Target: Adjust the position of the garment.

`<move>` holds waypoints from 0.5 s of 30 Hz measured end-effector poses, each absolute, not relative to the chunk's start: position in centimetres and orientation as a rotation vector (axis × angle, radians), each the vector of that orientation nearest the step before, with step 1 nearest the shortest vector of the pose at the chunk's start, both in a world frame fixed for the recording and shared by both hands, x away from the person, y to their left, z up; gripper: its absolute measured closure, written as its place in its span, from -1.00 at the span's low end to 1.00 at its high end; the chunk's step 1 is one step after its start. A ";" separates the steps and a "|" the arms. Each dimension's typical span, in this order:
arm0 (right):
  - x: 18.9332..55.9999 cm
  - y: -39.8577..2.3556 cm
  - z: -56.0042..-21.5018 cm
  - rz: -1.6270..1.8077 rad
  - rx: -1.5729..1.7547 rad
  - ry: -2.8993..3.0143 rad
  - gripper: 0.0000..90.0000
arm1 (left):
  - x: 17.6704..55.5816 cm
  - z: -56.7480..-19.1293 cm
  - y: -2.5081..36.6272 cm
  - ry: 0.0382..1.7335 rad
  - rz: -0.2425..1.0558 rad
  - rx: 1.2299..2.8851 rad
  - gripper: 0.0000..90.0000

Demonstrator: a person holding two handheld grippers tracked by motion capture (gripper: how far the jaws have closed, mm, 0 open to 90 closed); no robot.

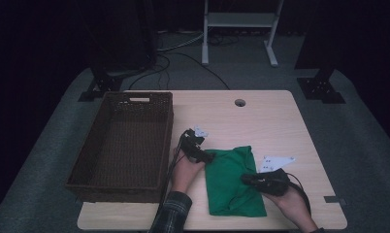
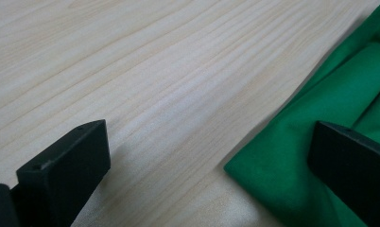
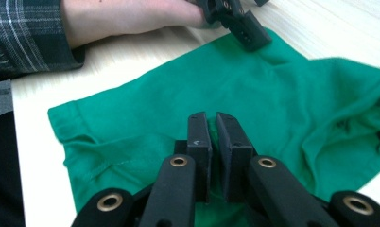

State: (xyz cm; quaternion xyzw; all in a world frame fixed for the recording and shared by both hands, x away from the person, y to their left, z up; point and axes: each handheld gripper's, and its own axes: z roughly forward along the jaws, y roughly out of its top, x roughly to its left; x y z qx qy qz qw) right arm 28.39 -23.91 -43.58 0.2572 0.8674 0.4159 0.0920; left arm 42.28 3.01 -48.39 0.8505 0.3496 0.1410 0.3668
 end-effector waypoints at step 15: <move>26.3 -25.8 -44.7 1.215 0.794 2.589 0.87 | 42.3 -48.4 3.0 0.897 0.362 2.186 -1.00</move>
